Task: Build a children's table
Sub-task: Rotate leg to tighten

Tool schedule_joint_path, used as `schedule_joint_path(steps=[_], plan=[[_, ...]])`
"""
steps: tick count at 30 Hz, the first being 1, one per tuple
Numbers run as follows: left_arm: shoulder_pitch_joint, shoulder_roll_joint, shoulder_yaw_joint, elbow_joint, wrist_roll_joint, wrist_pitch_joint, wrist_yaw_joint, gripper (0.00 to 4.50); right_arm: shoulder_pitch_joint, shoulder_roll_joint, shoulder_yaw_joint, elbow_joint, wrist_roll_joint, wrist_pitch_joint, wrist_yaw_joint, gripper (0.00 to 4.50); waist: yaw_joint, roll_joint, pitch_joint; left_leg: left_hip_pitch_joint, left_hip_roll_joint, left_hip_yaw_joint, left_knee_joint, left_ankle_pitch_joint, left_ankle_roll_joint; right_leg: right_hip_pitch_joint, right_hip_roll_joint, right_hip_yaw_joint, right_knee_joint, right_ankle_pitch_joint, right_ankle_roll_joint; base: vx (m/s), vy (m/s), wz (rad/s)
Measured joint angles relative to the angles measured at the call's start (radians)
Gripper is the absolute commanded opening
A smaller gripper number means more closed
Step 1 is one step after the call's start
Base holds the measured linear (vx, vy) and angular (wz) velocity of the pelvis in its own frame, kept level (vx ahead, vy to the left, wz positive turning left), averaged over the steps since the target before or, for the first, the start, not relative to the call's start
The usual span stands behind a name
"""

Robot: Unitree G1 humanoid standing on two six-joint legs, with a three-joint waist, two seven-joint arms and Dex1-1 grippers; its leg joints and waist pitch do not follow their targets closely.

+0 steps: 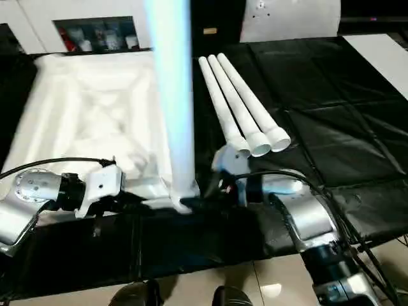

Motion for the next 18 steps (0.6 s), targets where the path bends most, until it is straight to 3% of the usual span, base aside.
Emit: schedule_joint_path(steps=[2, 4, 18], plan=[[-0.007, 0.002, -0.005, 0.017, -0.001, -0.023, -0.011, 0.00, -0.020, 0.000, 0.009, 0.028, 0.000, -0.013, 0.026, 4.29, -0.001, 0.000, 0.000, 0.000, 0.000, 0.000, 0.001, 0.000, 0.000, 0.000, 0.000, 0.000, 0.000, 0.000, -0.001, 0.000, 0.000, 0.00], [-0.022, 0.002, -0.012, 0.042, -0.001, -0.047, -0.024, 0.00, -0.040, 0.001, 0.014, 0.054, 0.000, -0.017, 0.052, 3.97, 0.000, 0.000, 0.000, 0.000, 0.000, 0.000, 0.001, 0.000, 0.000, 0.000, 0.000, 0.000, 0.001, 0.000, -0.001, 0.000, 0.000, 0.00], [-0.056, 0.002, -0.018, 0.119, -0.002, -0.112, -0.057, 0.00, -0.096, 0.016, 0.046, 0.143, 0.013, -0.018, 0.131, 2.92, 0.001, 0.000, 0.000, 0.000, 0.001, 0.000, 0.006, 0.000, 0.000, -0.001, 0.000, 0.000, 0.009, 0.000, -0.001, 0.000, 0.000, 0.00]])
